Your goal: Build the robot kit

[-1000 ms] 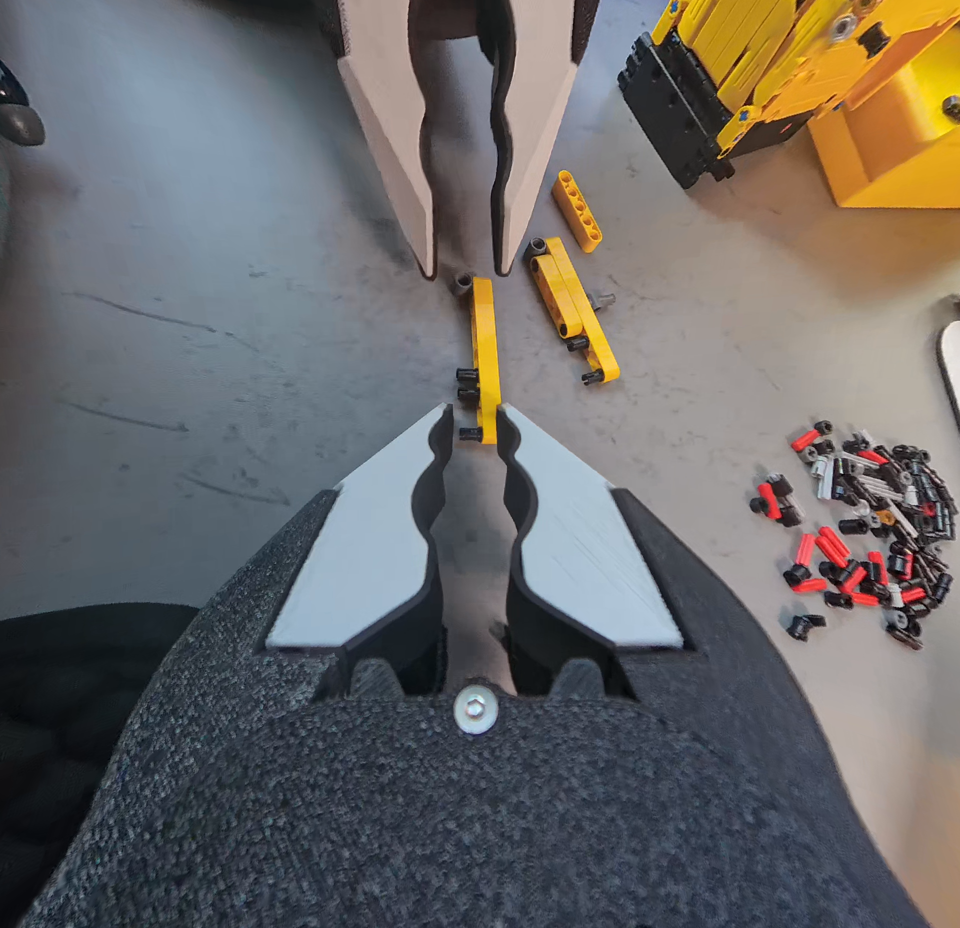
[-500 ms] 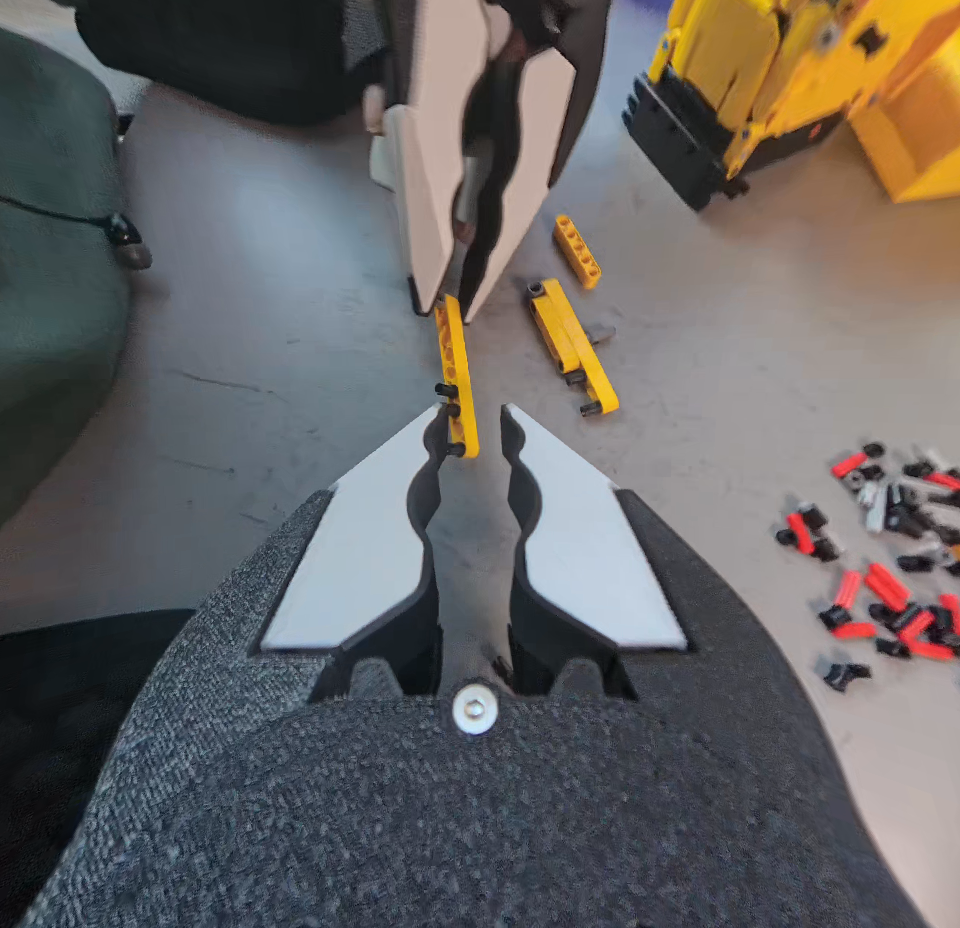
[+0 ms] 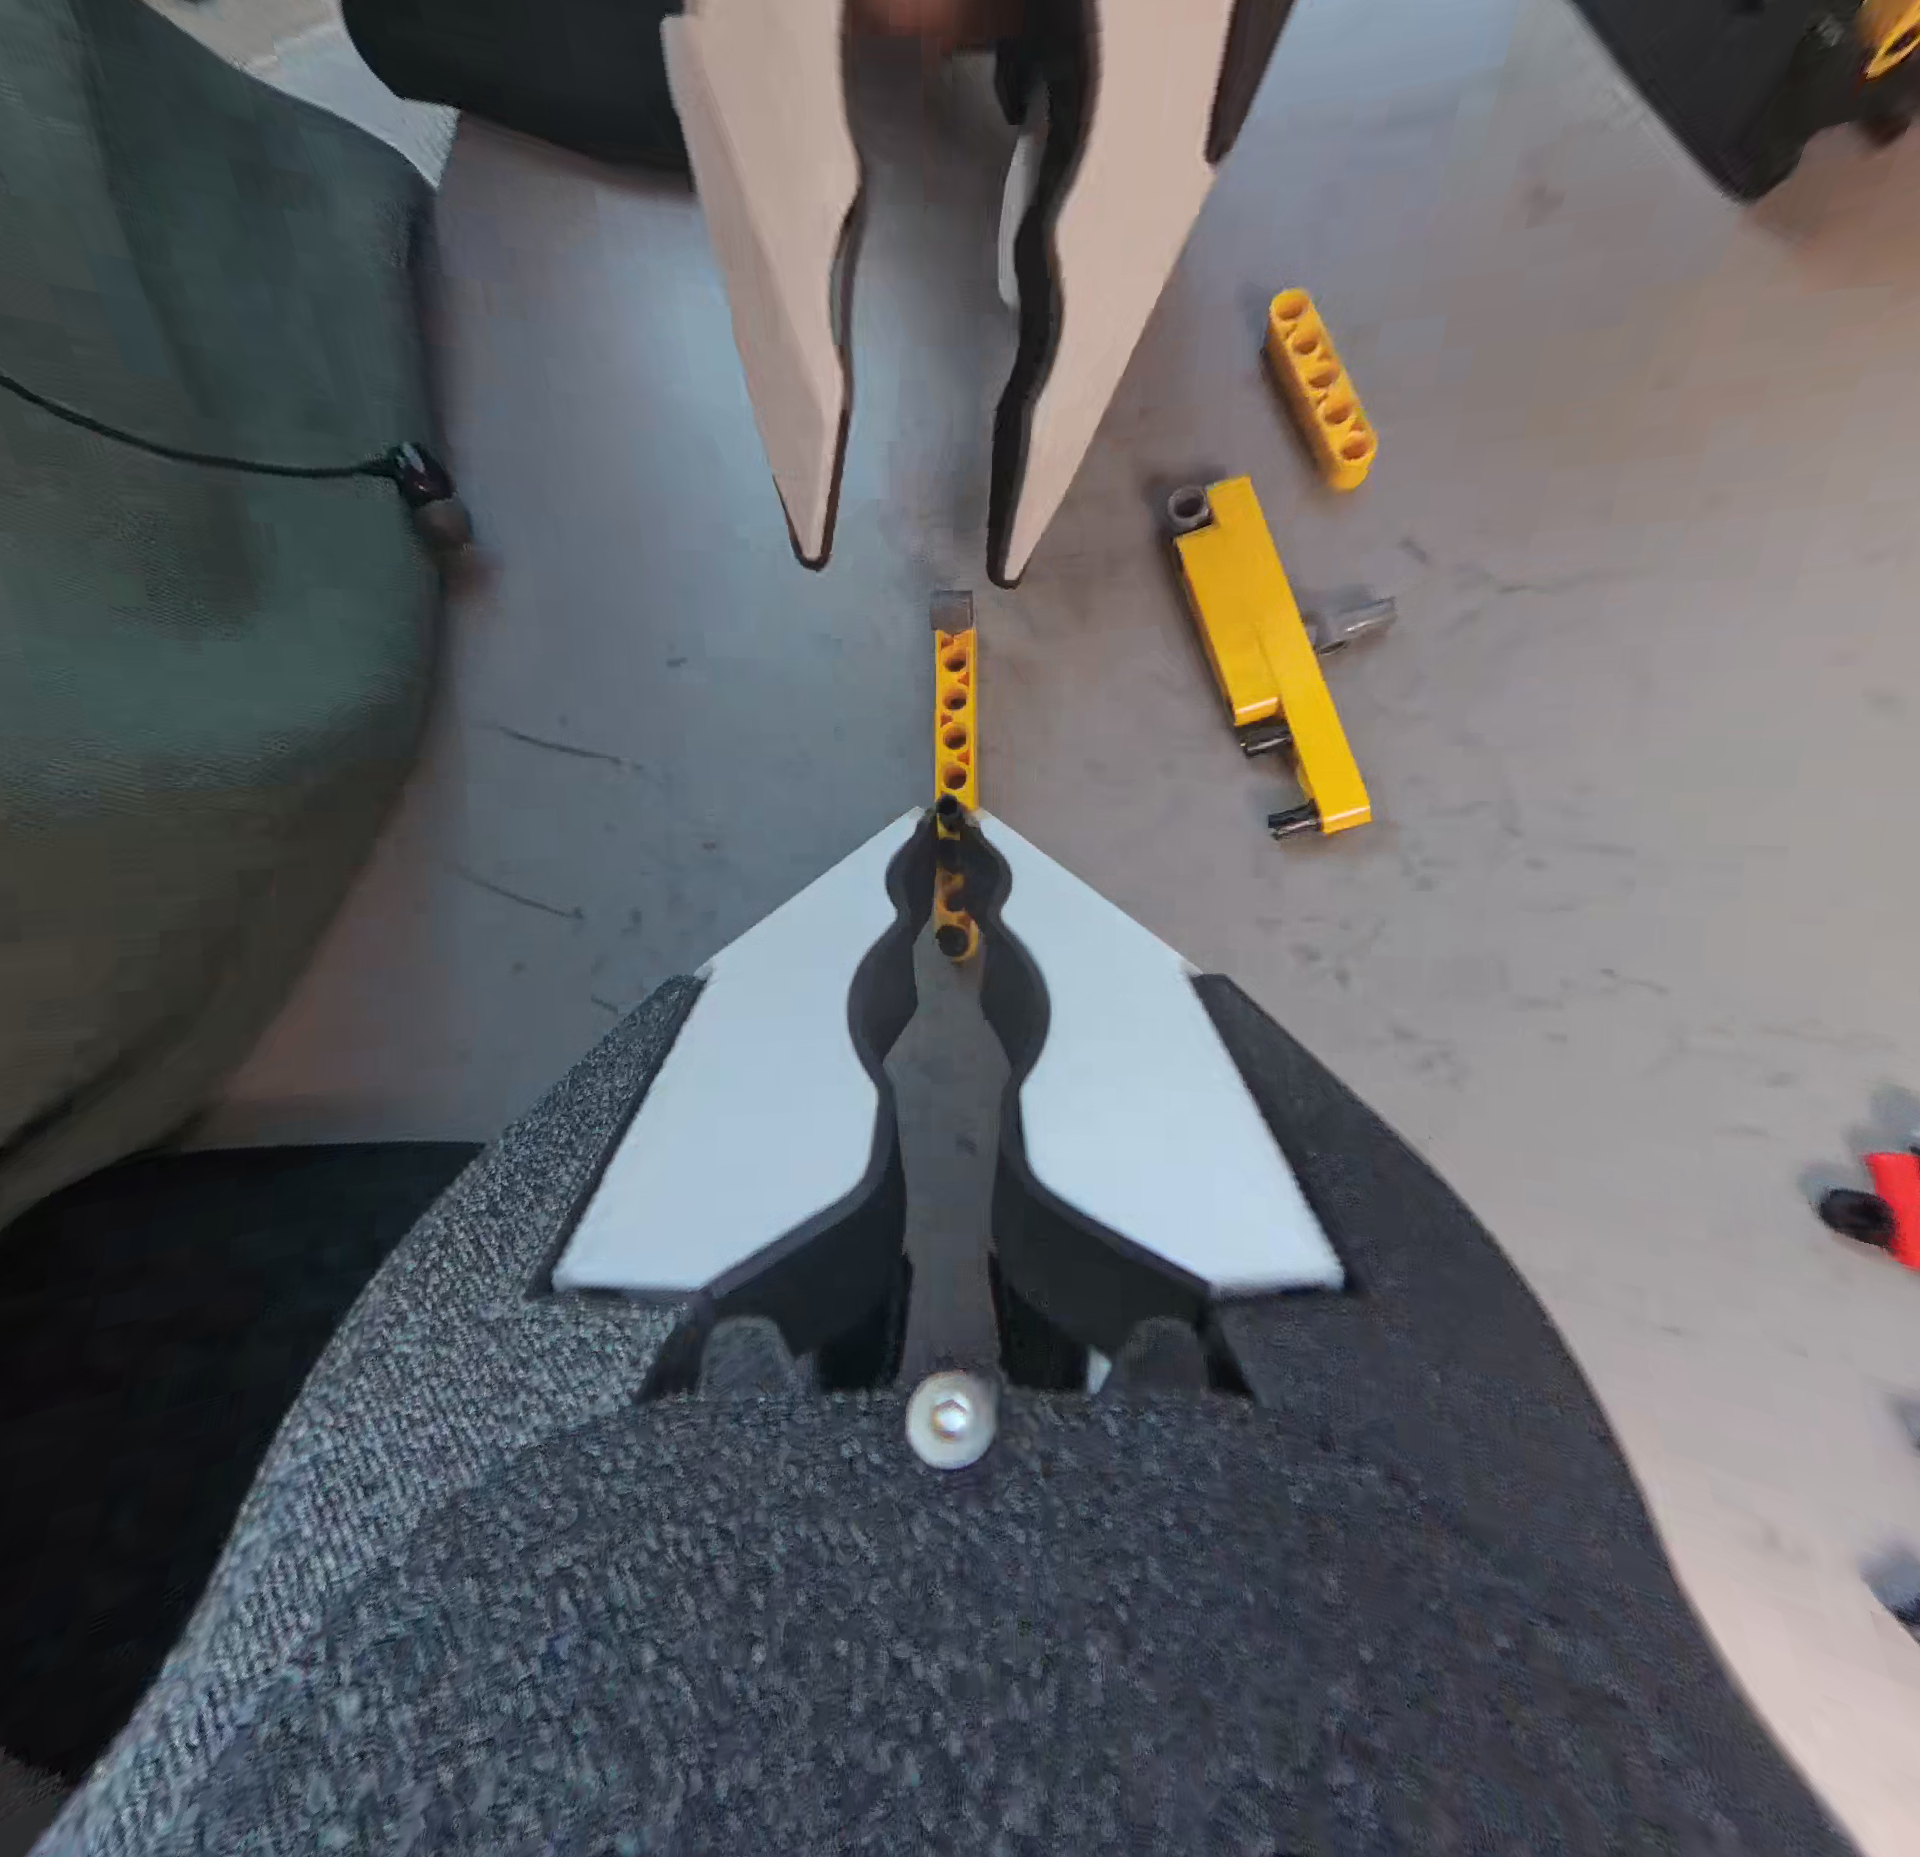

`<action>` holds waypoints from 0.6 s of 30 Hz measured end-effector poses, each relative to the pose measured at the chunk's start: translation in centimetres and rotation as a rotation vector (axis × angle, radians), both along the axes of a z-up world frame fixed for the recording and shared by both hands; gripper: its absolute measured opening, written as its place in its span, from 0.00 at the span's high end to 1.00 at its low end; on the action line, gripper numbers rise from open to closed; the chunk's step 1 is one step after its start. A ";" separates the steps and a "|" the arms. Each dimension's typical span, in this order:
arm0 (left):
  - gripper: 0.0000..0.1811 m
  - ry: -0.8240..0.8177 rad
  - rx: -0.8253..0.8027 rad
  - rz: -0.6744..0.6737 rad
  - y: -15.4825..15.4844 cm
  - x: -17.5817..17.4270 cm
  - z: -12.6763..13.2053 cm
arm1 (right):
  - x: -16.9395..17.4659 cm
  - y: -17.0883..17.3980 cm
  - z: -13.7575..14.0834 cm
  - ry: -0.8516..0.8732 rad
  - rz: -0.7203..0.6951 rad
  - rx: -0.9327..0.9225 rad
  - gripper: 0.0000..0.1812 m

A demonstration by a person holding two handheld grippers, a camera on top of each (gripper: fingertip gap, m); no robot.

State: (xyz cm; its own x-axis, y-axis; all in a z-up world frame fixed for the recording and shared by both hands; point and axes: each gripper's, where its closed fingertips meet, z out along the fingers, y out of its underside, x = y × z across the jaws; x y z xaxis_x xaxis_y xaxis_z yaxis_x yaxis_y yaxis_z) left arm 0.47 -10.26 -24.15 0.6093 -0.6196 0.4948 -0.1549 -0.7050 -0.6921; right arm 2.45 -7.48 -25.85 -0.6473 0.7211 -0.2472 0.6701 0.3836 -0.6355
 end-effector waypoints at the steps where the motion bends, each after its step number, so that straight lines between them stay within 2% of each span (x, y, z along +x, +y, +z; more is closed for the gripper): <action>1: 0.84 0.058 0.038 -0.004 0.0 -0.1 -0.3 | 0.2 -0.3 0.0 -0.078 0.003 -0.061 0.98; 4: 0.88 0.189 0.092 -0.010 0.2 -0.1 -1.4 | -0.3 -0.4 -0.1 -0.180 -0.006 -0.141 0.98; 7: 0.95 0.266 0.100 -0.006 0.2 -0.3 -2.3 | -0.6 -0.2 -0.2 -0.174 -0.001 -0.126 0.96; 14: 0.93 0.233 0.050 0.039 0.5 -1.0 -2.3 | -1.5 1.3 0.7 0.170 0.000 0.102 0.91; 18: 0.92 0.208 0.031 0.057 0.7 -1.3 -2.2 | -1.0 1.1 1.0 0.275 0.019 0.206 0.90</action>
